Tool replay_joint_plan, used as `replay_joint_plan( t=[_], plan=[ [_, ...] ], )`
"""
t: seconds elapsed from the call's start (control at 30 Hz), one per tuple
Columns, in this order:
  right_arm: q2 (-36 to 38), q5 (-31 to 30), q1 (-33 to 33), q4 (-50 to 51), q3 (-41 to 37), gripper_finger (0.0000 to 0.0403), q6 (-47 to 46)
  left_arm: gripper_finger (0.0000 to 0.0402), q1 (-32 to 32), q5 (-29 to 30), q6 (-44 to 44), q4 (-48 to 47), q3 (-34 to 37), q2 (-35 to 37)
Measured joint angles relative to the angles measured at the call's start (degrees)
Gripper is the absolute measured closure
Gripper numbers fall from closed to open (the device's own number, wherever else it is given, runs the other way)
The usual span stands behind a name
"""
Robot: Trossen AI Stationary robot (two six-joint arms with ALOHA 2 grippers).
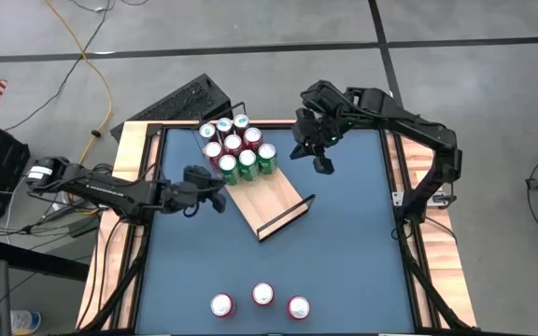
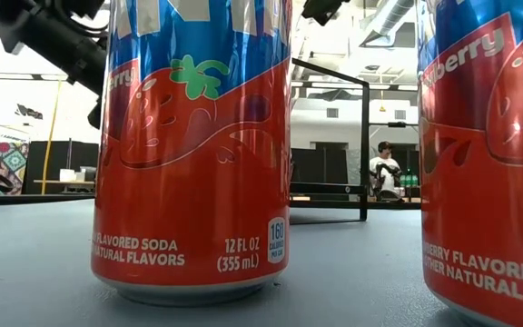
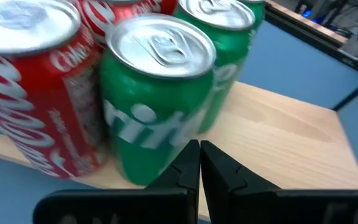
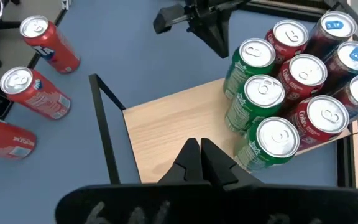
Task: Place canned beverage on shelf
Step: Put the green soda can on the shelf aligned with the other green soda cans
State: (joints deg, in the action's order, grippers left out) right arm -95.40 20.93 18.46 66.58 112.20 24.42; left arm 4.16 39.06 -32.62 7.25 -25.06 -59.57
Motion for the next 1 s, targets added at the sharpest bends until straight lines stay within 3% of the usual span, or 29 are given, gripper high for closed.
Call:
replay_joint_plan(
  t=[0.17, 0.43, 0.53, 0.8, 1.0],
  plan=[
    [-0.7, -0.05, 0.04, -1.51, 0.0, 0.0403, 1.65, 0.0401, 3.08, -1.09, -3.37, -0.12, -0.52, 0.0],
    [-9.35, -0.27, -0.97, -23.4, -0.04, 0.0403, 0.64, 0.0401, 10.48, 2.57, 1.98, -0.4, -8.78, 0.92],
    [-12.88, -0.79, -1.82, -29.48, 0.07, 0.0403, -0.81, 0.0401, 13.37, 5.88, 3.32, -4.86, -12.63, 1.75],
    [-20.86, -13.18, -3.99, -31.96, 0.47, 0.0403, 0.47, 0.0402, 19.77, 13.07, -0.25, -21.17, -22.32, 2.44],
    [-24.43, -21.7, -5.7, -32.81, 2.57, 0.0403, 1.28, 0.0401, 21.88, 17.39, 0.24, -22.81, -24.3, 2.47]
  ],
)
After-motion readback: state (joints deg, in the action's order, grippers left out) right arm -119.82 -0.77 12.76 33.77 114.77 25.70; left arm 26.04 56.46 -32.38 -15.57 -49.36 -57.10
